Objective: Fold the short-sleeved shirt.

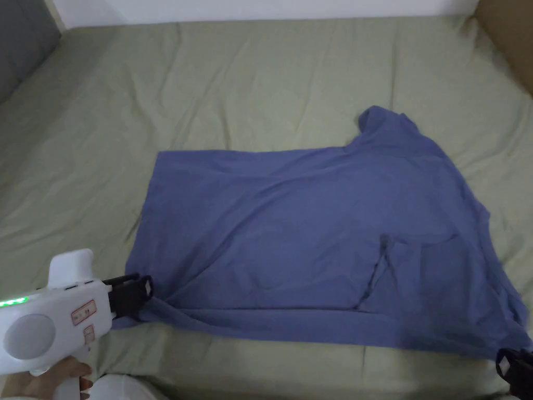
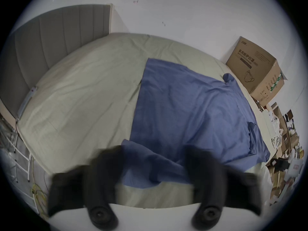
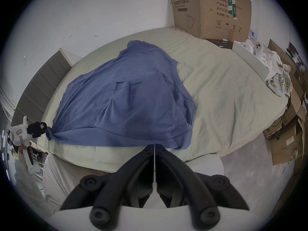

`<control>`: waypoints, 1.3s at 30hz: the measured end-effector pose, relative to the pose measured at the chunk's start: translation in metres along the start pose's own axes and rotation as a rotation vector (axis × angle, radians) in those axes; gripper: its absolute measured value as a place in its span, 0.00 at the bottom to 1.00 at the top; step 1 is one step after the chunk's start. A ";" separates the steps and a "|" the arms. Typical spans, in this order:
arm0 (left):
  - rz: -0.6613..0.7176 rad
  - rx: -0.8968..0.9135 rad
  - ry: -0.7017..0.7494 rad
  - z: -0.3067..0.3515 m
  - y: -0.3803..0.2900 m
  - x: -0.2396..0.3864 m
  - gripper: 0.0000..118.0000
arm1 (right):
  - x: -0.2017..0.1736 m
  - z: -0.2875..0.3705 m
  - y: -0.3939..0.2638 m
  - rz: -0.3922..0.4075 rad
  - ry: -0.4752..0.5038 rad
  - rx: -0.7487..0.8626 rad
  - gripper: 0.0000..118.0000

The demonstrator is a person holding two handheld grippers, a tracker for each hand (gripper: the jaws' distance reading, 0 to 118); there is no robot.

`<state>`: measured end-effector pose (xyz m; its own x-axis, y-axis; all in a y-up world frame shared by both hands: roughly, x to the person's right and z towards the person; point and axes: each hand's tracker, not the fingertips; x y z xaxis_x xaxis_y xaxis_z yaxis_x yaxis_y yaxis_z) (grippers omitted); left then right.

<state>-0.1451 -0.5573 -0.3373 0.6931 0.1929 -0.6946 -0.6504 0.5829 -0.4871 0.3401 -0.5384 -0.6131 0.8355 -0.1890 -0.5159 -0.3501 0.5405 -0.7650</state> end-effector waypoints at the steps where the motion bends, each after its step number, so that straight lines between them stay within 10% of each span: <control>1: 0.014 -0.014 0.017 -0.007 -0.002 0.001 0.05 | 0.000 -0.002 0.000 0.000 -0.001 -0.005 0.01; 10: -0.016 -0.037 0.023 0.008 -0.009 0.004 0.03 | 0.011 0.007 0.015 0.012 -0.030 0.063 0.04; 12: -0.012 -0.025 0.025 0.014 -0.008 0.002 0.03 | 0.018 -0.001 0.023 0.035 -0.073 0.061 0.49; 14: -0.009 -0.019 0.022 0.019 -0.009 0.003 0.03 | 0.024 -0.014 0.031 0.044 -0.083 0.024 0.62; 18: -0.008 -0.018 0.025 0.020 -0.010 0.003 0.03 | 0.025 -0.051 0.032 0.133 -0.067 -0.170 0.55; 21: -0.005 -0.022 0.032 0.021 -0.012 0.002 0.03 | 0.012 -0.045 0.027 0.195 -0.059 -0.101 0.05; 39: -0.028 0.029 0.013 -0.005 0.069 0.000 0.03 | 0.016 -0.059 0.171 0.041 0.049 0.066 0.05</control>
<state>-0.1912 -0.5213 -0.3738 0.7070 0.1662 -0.6874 -0.6212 0.6104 -0.4914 0.2688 -0.4969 -0.7751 0.7985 -0.2045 -0.5662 -0.3541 0.6010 -0.7165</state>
